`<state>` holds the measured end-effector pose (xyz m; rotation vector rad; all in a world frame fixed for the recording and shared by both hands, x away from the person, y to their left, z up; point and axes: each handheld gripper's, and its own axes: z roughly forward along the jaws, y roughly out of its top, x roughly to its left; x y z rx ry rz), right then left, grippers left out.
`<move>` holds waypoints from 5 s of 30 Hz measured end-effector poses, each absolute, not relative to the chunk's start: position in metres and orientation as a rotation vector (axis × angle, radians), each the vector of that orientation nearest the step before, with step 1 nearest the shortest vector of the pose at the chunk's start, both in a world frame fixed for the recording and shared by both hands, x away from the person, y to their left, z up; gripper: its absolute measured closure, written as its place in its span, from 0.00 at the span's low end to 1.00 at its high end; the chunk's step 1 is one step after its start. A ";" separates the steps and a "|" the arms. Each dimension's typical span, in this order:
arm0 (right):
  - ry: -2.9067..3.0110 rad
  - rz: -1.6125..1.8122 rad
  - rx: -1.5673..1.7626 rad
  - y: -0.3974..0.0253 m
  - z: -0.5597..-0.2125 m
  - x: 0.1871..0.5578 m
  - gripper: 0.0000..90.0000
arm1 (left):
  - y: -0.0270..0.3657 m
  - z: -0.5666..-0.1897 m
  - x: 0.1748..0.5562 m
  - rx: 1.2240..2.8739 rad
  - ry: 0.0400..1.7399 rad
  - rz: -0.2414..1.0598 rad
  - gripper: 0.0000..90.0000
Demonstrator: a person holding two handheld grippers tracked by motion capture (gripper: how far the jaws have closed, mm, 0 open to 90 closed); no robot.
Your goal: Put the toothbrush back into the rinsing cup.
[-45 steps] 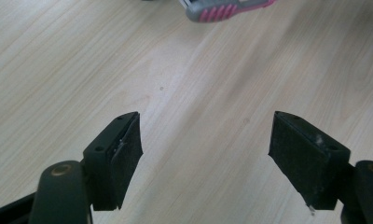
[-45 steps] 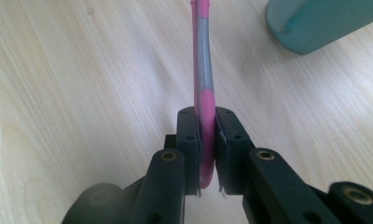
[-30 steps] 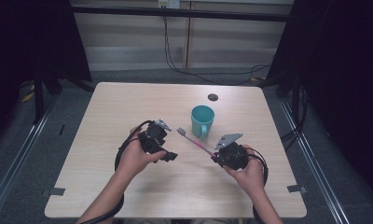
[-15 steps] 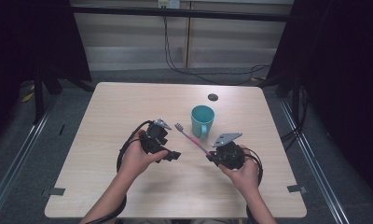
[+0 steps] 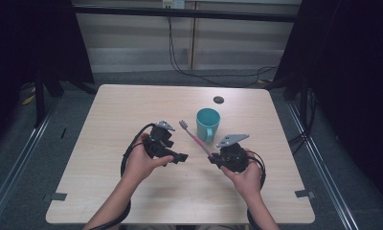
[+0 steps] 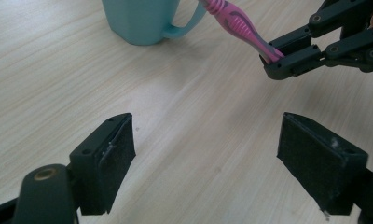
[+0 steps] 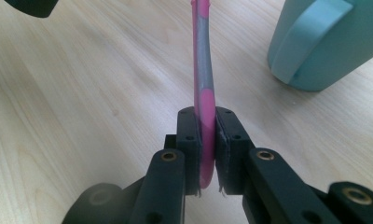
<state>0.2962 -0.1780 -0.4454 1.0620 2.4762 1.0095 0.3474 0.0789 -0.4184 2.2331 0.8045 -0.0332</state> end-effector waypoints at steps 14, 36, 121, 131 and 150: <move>2.464 1.043 1.073 -0.171 -0.446 0.297 0.91 | 0.076 -0.418 0.347 2.206 0.812 -0.031 0.21; 2.449 1.081 1.075 -0.162 -0.447 0.298 0.91 | 0.068 -0.411 0.348 2.136 0.812 -0.030 0.30; 2.456 1.264 1.074 -0.131 -0.444 0.297 0.88 | 0.058 -0.411 0.346 1.985 0.870 -0.129 0.91; 2.468 1.335 1.087 -0.127 -0.446 0.298 0.84 | 0.058 -0.412 0.345 1.973 0.866 -0.127 0.92; 2.503 1.344 1.039 -0.117 -0.448 0.295 0.69 | 0.063 -0.409 0.346 2.001 0.863 -0.111 0.93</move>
